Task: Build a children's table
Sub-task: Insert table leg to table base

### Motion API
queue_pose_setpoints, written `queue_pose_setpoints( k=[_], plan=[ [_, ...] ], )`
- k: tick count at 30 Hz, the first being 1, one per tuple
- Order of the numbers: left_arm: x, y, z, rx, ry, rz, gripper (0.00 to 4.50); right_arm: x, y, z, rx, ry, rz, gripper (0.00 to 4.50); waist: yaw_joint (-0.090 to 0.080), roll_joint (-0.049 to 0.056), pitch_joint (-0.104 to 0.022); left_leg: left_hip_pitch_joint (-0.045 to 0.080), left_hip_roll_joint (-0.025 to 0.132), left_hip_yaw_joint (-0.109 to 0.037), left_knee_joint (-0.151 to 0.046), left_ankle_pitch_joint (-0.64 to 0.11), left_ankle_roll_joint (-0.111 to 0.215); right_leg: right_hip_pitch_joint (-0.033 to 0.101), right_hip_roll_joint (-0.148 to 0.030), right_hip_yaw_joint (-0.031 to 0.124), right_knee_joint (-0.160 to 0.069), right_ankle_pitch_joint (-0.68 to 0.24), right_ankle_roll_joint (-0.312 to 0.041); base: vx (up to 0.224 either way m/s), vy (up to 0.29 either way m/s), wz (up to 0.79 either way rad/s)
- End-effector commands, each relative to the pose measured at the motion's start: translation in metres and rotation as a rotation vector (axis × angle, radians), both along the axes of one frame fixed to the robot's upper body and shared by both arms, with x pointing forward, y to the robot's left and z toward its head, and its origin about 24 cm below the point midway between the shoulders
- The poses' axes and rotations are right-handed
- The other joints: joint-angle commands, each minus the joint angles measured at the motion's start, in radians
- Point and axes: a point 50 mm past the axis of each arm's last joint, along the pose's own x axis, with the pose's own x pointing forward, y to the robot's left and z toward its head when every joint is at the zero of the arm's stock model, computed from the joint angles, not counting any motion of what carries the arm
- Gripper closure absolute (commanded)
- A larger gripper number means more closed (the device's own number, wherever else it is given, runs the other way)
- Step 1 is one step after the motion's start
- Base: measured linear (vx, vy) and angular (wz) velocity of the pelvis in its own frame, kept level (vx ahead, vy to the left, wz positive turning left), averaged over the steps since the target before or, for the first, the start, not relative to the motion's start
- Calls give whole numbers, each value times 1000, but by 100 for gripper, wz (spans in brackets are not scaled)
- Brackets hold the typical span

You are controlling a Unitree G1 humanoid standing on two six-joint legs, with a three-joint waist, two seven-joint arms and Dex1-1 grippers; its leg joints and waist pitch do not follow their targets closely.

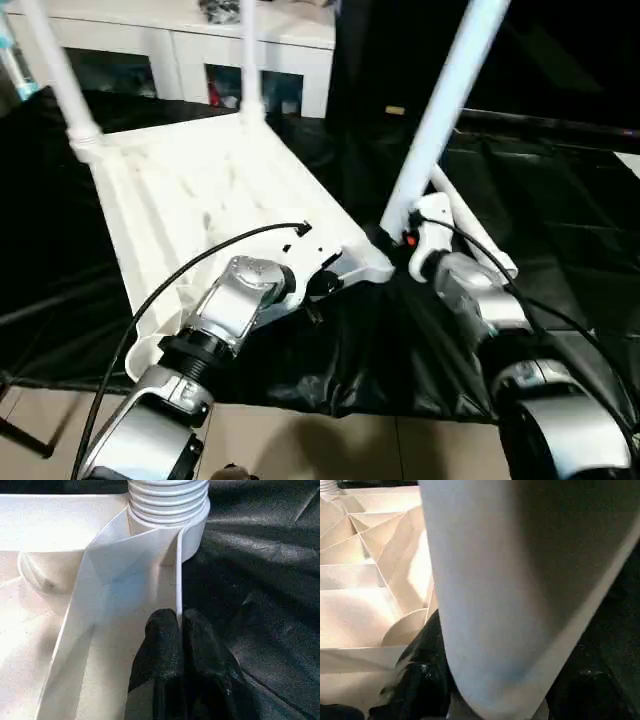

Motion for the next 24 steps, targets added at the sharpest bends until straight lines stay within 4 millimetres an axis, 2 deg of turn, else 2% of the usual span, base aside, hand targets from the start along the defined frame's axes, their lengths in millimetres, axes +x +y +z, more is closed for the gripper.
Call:
queue_pose_setpoints(
  k=[1,2,3,5,6,8,12,13,14,15,16,17,18,20,22,24],
  plan=[
    [2,-18,22,-50,-89,-59,450,-26,19,-47,-24,242,89,257,-2,12,-45,25,59,-30,-89,-505,-51,6,-73,45,-96,-402,-146,0,0,0],
    [1,-17,22,-40,-94,-60,450,-26,20,-46,-24,232,100,257,-2,13,-45,24,58,-30,-89,-501,-49,7,-73,45,-96,-403,-145,0,0,0],
    [1,-16,22,-35,-96,-60,450,-25,21,-45,-24,228,103,222,-2,13,-46,24,59,-30,-89,-499,-50,6,-72,45,-96,-404,-145,0,0,0],
    [0,-15,22,-24,-98,-75,450,-22,21,-40,5,203,105,187,-2,14,-45,27,60,-30,-90,-507,-51,4,-73,45,-97,-406,-147,0,0,0],
    [0,-14,22,-25,-103,-88,450,-21,21,-38,19,198,103,185,-5,10,-45,23,60,-30,-90,-500,-49,6,-72,45,-95,-400,-149,0,0,0],
    [-3,-11,23,-36,-94,-141,450,-17,20,-27,68,153,140,169,-2,11,-46,26,60,-28,-89,-489,-44,6,-72,46,-95,-389,-152,0,0,0],
    [-7,-7,23,-28,-99,-224,450,-17,19,-16,84,89,236,126,1,10,-50,21,62,-21,-89,-416,-24,12,-69,49,-85,-298,-173,0,0,0],
    [-8,-7,23,-29,-94,-245,450,-19,19,-14,89,72,282,126,3,7,-52,19,61,-18,-86,-391,-14,16,-67,49,-83,-272,-175,0,0,0],
    [-10,-5,24,-27,-95,-293,450,-21,17,-10,98,48,332,126,6,9,-54,20,62,-18,-85,-376,-10,16,-69,49,-80,-257,-182,0,0,0],
    [-12,-5,24,-26,-94,-325,450,-23,15,-7,105,33,364,126,13,7,-56,25,62,-11,-80,-341,7,13,-66,51,-78,-213,-195,51,-28,10],
    [-17,-2,25,-36,-67,-396,450,-28,8,-2,105,15,452,126,14,4,-57,24,62,-9,-78,-317,16,17,-65,51,-75,-183,-201,51,-28,10],
    [-17,-2,25,-36,-67,-396,450,-28,8,-2,105,15,452,126,19,4,-61,21,62,-10,-75,-281,26,24,-64,49,-67,-140,-209,64,-25,8],
    [-18,-1,25,-42,-57,-420,450,-30,6,-1,99,12,480,126,20,7,-63,16,62,-6,-71,-207,45,26,-61,49,-53,-38,-232,64,-16,2],
    [-22,3,26,-51,-29,-484,450,-37,-2,0,83,23,573,126,29,7,-72,20,59,-1,-56,-92,84,29,-54,45,-33,131,-273,58,-12,3],
    [-23,5,25,-55,-18,-504,450,-40,-5,0,73,29,609,126,32,7,-73,10,56,2,-49,-27,114,33,-51,42,-23,217,-293,0,0,0],
    [-23,10,25,-64,-2,-535,450,-47,-12,0,35,48,685,126,38,7,-73,8,58,4,-43,-27,126,33,-50,40,-20,217,-298,0,0,0]
  ],
)
